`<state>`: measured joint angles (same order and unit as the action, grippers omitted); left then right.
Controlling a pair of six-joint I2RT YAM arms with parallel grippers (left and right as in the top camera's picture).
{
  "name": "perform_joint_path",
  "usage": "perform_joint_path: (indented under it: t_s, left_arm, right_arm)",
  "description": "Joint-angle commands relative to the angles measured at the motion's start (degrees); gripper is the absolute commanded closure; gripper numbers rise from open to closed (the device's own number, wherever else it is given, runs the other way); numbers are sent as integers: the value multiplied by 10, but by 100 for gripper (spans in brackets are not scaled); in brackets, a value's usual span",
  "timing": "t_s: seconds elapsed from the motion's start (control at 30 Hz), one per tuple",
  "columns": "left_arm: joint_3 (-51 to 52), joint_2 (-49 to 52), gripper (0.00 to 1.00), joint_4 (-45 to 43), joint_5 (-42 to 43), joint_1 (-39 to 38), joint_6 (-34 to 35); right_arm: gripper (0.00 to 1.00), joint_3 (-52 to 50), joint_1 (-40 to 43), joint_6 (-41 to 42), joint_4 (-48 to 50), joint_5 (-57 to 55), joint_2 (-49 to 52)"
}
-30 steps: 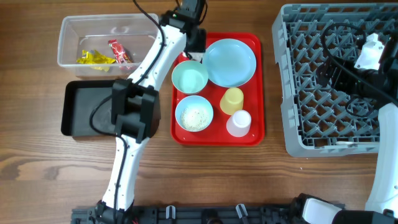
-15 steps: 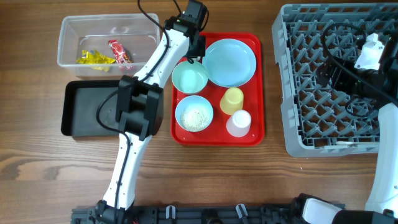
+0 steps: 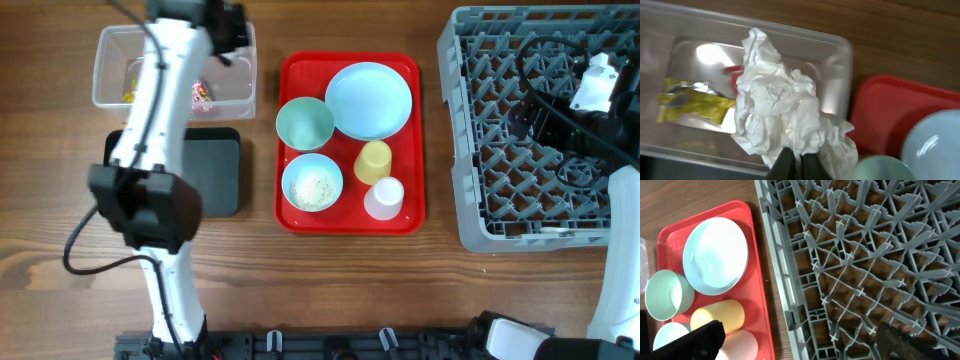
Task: Sort waste into correct bins and load items into the dishwasher rack
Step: 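Grasp the blue rice bowl rim with the left gripper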
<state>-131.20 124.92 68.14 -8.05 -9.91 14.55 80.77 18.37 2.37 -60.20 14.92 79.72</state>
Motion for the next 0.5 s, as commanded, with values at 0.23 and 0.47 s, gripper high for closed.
perform_joint_path:
  t_s: [0.23,0.47]
  left_arm:
    - [-1,16,0,31,54,50,-20]
    - [0,5,0,120,172,-75,-51]
  right_arm:
    - [0,2,0,6,2,-3,4]
    - [0,2,0,8,2,-3,4]
